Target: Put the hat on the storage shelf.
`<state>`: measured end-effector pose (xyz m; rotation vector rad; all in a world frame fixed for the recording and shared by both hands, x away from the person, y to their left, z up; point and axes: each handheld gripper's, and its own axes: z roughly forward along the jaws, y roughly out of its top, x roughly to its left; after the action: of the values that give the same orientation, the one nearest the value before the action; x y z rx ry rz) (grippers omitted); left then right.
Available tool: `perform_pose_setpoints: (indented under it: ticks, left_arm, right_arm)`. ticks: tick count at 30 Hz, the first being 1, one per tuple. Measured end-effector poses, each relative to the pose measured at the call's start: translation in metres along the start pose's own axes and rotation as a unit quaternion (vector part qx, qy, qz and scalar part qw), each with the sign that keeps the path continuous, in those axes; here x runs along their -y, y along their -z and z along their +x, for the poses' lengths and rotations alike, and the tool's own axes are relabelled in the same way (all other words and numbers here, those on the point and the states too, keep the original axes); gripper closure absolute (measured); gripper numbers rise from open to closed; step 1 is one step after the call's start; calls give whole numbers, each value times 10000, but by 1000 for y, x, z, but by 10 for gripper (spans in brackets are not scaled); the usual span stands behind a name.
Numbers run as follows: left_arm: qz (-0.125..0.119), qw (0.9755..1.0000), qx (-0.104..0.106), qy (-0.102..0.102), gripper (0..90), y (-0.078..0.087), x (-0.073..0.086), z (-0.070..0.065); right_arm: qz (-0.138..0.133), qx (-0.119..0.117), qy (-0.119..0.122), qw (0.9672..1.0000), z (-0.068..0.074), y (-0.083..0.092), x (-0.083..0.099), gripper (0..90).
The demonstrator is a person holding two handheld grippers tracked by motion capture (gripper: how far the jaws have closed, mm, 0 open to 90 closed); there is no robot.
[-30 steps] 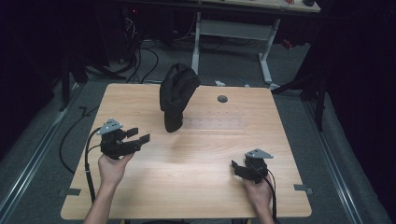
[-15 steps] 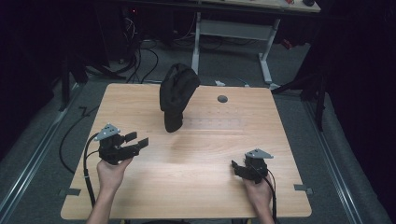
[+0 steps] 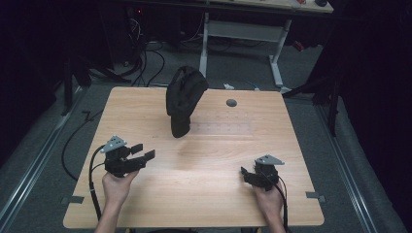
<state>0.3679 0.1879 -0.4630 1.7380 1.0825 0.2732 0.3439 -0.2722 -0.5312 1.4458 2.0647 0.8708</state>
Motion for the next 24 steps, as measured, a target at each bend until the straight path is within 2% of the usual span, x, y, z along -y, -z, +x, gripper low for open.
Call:
perform_pose_setpoints:
  ticks: [7,12,19,21,23,24]
  left_arm:
    - [170,9998,-71,-33,379,-7,14,-2]
    - [276,9996,-52,45,378,-13,22,-2]
    - [467,9988,-136,-48,374,-23,32,-5]
    - [524,9983,-230,-116,371,-27,35,-7]
    - [666,9967,-367,-267,367,-33,39,-9]
    - [666,9967,-367,-267,366,-33,39,-9]
  right_arm:
    - [-3,2,3,10000,0,0,0,340]
    - [-3,2,1,10000,0,0,0,341]
    - [-2,4,0,10000,0,0,0,341]
    - [-2,5,0,10000,0,0,0,341]
    - [-1,4,-2,10000,0,0,0,341]
    - [-2,7,-7,10000,0,0,0,341]
